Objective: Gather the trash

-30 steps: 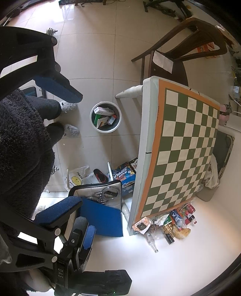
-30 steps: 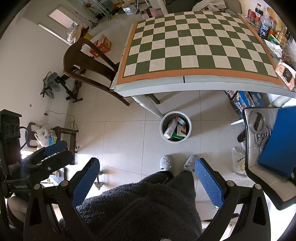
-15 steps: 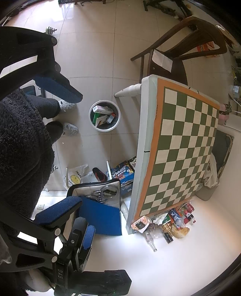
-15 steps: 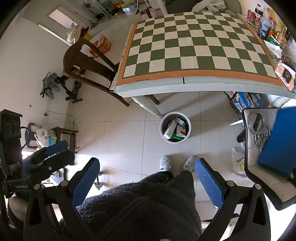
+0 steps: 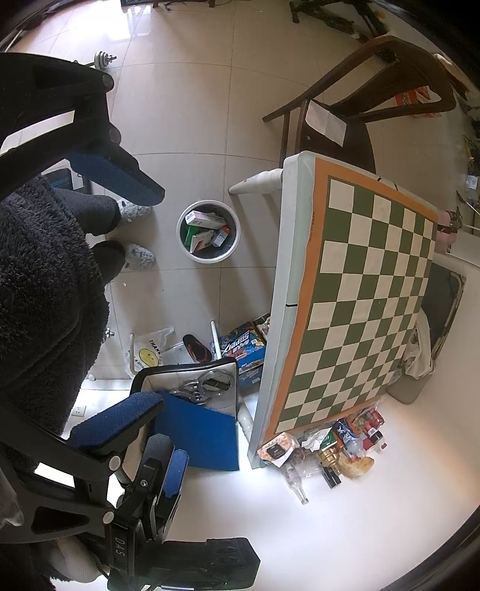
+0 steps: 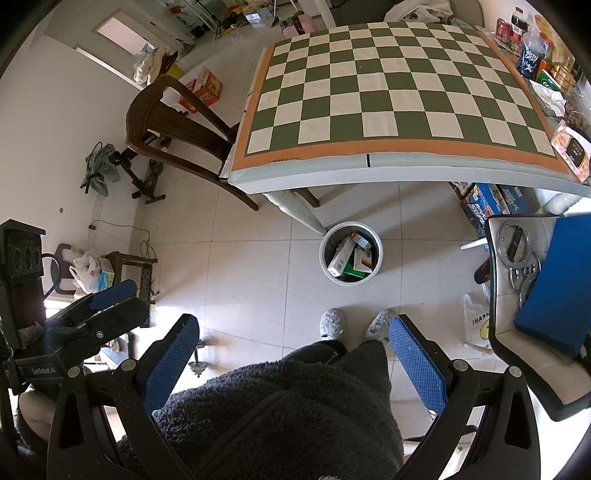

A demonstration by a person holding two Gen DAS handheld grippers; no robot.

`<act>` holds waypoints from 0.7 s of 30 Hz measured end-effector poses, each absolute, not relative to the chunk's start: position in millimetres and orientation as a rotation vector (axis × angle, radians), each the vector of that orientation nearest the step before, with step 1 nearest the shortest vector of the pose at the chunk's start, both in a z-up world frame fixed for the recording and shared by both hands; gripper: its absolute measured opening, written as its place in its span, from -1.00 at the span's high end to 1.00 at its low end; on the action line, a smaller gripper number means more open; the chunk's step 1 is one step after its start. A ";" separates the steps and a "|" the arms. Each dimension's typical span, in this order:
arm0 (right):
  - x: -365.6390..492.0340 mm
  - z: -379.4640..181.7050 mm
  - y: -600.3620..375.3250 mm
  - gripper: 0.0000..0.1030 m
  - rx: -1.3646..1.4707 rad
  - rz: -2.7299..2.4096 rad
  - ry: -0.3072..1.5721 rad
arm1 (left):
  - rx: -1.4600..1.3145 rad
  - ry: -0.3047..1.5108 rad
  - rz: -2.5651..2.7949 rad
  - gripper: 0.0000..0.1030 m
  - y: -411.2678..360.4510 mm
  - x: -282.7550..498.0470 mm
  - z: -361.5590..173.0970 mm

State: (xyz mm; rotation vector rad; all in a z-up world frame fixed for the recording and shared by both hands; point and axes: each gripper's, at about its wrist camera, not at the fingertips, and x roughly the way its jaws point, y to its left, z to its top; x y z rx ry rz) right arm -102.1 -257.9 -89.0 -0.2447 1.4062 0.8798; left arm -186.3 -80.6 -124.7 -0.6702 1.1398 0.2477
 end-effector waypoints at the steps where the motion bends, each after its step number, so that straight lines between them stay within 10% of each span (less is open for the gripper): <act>1: -101.7 -88.9 -257.5 -1.00 -0.245 0.878 1.406 | -0.669 1.140 0.247 -1.00 -80.8 -186.6 -124.6; 21: -106.7 -90.3 -251.5 -1.00 -0.236 0.872 1.407 | -0.668 1.141 0.248 -1.00 -78.1 -186.2 -124.7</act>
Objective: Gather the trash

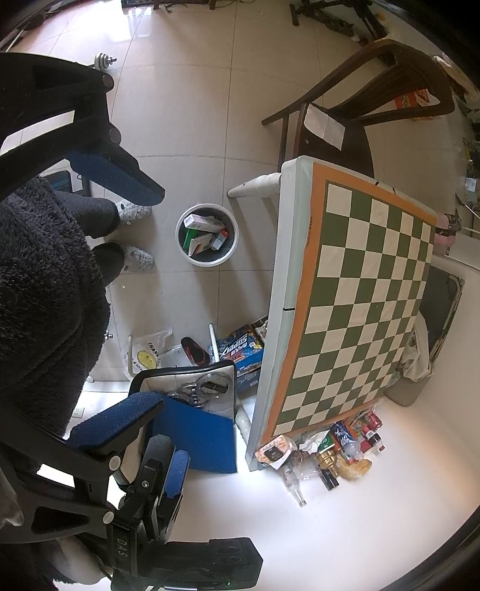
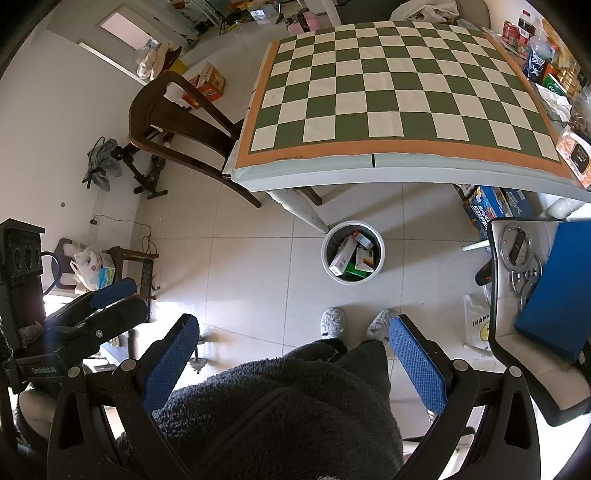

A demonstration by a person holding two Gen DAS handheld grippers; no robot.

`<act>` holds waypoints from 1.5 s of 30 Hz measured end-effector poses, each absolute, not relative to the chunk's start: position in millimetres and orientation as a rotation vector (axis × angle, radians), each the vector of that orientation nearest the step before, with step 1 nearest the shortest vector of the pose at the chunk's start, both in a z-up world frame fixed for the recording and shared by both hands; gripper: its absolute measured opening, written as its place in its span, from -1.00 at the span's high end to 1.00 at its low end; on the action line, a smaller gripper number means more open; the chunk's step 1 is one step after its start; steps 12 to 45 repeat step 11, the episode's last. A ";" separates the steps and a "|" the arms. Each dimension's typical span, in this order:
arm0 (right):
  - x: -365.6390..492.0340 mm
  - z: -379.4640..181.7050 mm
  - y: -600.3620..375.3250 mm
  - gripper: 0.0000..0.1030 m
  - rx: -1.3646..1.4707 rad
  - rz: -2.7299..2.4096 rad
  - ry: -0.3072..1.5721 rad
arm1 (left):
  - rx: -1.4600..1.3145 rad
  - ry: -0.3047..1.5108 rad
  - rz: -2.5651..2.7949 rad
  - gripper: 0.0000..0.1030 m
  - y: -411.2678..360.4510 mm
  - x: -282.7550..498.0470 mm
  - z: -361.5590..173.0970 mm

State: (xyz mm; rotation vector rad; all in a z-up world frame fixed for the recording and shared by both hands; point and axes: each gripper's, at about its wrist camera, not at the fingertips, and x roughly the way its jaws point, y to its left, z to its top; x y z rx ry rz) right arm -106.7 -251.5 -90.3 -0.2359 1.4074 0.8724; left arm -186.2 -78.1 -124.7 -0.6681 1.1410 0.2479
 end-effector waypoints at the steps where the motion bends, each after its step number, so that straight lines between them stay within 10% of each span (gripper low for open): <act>1: -104.8 -89.6 -250.9 -1.00 -0.235 0.870 1.407 | -0.668 1.141 0.248 -1.00 -78.4 -186.5 -124.7; 45: -104.3 -89.4 -249.0 -1.00 -0.232 0.867 1.408 | -0.668 1.140 0.249 -1.00 -77.5 -185.8 -124.5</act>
